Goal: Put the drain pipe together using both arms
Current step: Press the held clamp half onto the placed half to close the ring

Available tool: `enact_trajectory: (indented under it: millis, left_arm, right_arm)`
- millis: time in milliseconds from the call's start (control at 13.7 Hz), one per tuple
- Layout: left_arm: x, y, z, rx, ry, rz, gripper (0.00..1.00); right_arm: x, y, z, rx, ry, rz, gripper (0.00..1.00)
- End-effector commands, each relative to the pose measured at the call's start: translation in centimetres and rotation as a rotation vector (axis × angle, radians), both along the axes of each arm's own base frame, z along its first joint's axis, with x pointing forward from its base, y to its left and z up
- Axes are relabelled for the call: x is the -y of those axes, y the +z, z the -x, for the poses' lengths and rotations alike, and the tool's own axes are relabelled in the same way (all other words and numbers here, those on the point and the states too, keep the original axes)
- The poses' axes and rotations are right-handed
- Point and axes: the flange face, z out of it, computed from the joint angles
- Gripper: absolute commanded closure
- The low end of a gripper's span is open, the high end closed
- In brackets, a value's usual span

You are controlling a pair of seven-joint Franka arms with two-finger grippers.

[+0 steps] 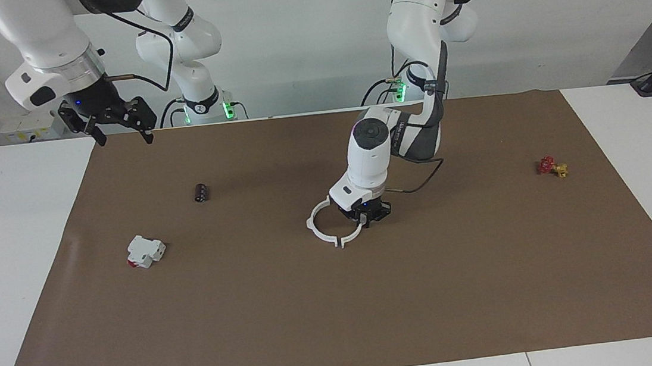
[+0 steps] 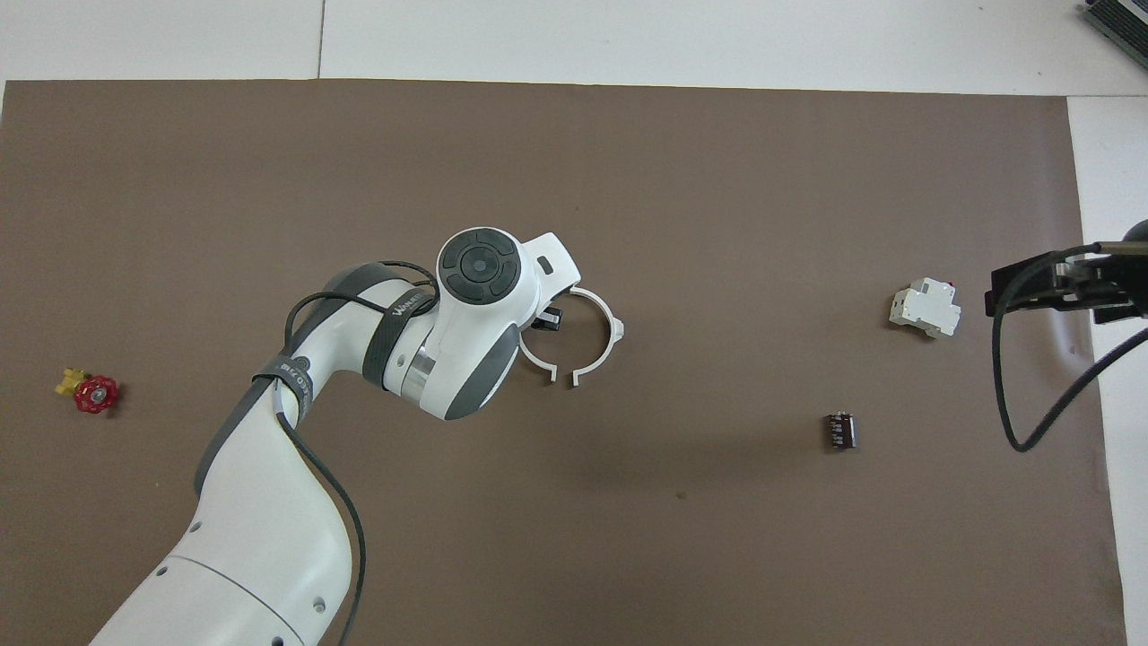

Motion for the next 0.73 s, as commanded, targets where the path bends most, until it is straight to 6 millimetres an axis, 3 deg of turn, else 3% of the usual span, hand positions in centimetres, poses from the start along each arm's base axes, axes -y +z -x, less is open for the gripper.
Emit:
enact_trajectory:
  millis: [0,658]
  left_arm:
    - [0.29,0.03,1.71,0.013,-0.011,-0.012,1.00]
    - [0.56,0.30,1.52,0.040,-0.012,0.007,1.00]
  right_arm:
    - [0.05,0.03,0.33,-0.011,0.016,-0.021,0.00]
    - [-0.03,-0.04,0.33,-0.013,0.017,-0.021,0.00]
